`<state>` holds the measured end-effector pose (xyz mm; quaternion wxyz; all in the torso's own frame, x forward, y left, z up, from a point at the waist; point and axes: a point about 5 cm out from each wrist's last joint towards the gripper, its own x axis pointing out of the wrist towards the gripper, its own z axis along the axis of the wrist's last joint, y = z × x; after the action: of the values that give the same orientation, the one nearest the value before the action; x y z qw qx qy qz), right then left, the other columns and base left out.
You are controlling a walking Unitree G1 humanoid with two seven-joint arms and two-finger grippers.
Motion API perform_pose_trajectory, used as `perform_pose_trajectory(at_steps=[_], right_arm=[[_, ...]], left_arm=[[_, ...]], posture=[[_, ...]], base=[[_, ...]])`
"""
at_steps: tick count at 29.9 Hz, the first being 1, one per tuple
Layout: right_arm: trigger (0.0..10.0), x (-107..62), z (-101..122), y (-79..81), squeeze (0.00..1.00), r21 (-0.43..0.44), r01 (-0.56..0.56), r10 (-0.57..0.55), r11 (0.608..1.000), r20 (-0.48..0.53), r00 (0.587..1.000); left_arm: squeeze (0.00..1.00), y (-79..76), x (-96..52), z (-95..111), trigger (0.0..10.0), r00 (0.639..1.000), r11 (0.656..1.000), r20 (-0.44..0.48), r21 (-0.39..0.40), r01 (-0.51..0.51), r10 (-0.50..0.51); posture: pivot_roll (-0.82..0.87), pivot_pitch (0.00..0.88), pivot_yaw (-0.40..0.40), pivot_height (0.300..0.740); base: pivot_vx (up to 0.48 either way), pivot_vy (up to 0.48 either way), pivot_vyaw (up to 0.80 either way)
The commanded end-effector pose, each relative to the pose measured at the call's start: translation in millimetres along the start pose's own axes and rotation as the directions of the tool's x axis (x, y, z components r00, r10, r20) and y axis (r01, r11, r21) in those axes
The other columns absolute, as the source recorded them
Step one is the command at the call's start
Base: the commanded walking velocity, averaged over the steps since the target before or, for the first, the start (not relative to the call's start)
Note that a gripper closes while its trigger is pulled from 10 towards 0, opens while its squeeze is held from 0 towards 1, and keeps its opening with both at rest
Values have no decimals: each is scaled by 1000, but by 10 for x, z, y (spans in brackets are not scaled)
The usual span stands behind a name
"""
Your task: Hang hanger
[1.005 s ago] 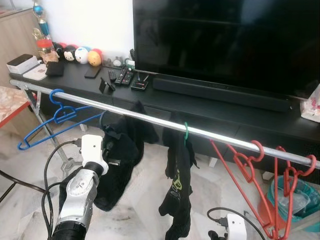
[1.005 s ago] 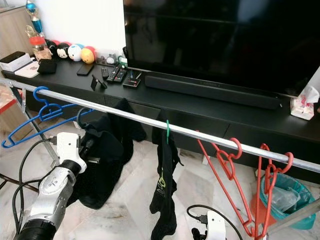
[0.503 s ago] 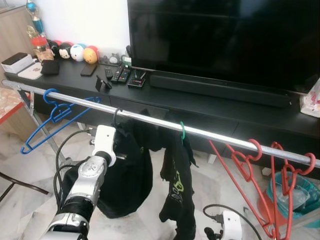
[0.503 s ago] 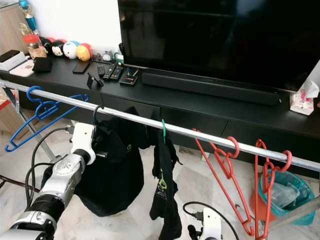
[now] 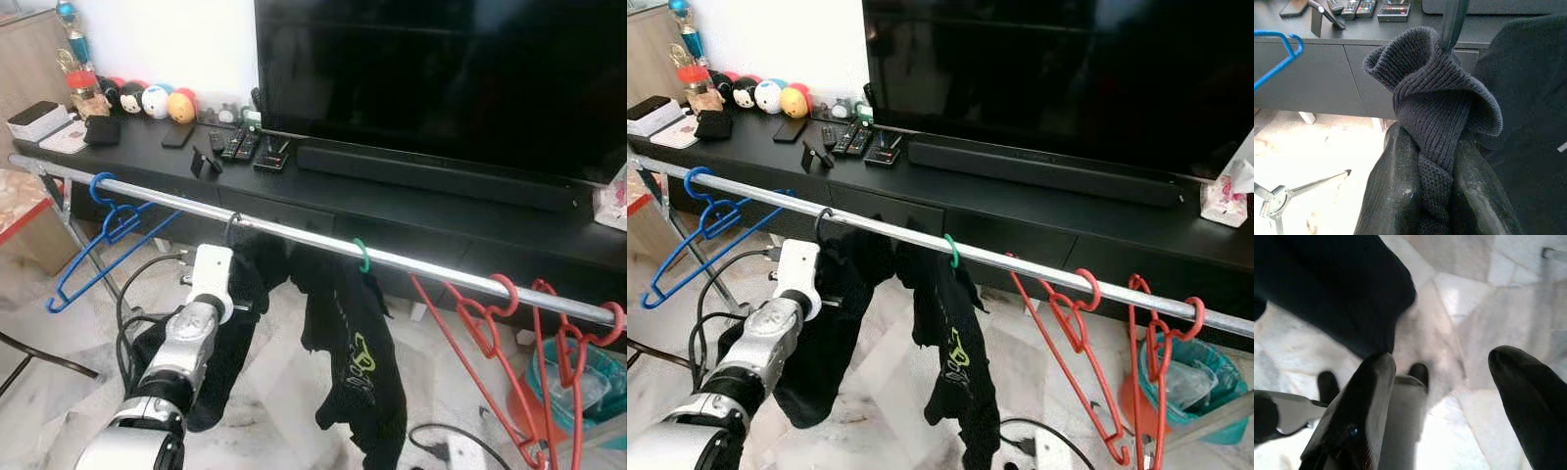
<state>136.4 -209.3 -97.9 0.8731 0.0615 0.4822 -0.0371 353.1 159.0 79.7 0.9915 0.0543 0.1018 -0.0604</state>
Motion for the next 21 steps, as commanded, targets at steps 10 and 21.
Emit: perform_pose_trajectory(at_steps=[10,21], right_arm=[[10000,-51,-55,-157,0,14,18,-18,1000,-4,1000],[10000,32,53,80,0,16,3,-3,1000,2,1000]], left_arm=[[0,-33,57,256,10000,990,999,140,-53,-7,15],[0,-17,150,293,10000,999,1000,46,9,-4,4]], posture=[[34,0,-21,740],[17,0,-14,740]], base=[[0,0,0],[0,0,0]])
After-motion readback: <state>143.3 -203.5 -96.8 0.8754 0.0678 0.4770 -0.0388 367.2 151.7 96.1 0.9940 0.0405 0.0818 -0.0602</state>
